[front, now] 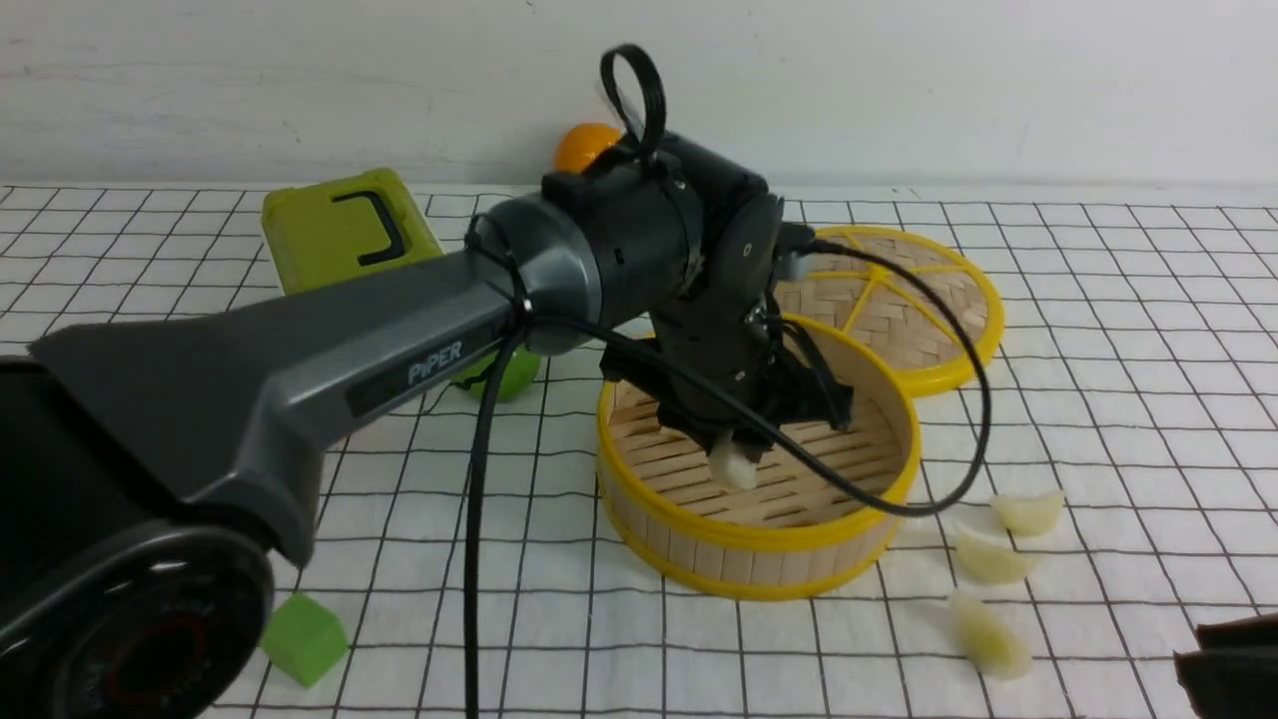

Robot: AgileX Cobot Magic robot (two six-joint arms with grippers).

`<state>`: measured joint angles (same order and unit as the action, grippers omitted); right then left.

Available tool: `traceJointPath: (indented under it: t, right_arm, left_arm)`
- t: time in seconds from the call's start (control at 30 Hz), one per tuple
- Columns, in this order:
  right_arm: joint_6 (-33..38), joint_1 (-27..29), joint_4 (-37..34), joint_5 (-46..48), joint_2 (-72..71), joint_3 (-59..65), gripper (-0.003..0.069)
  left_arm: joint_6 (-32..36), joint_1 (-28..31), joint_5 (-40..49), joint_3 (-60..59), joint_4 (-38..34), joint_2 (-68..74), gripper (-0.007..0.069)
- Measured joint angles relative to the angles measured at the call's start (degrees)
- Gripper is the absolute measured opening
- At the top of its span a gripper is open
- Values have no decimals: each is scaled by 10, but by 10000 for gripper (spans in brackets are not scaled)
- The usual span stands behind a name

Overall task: Put the dumplings into the steamer on the table with the white tablecloth.
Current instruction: 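Place the dumpling into the bamboo steamer basket with the left gripper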

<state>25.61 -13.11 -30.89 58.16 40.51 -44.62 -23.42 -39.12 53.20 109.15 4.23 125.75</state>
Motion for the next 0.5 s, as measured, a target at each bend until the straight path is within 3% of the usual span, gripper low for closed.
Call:
traceJointPath:
  t: [0.13, 0.33, 0.5]
  right_arm:
    - [0, 0, 0, 0, 0, 0, 139]
    - [-6, 0, 27, -4, 0, -1, 139]
    - [-47, 0, 84, 4, 11, -31, 139]
  left_arm:
    - [-11, 11, -4, 1, 11, 12, 239]
    - [-12, 12, 25, 15, 13, 8, 395]
    - [28, 12, 81, 31, 27, -46, 421]
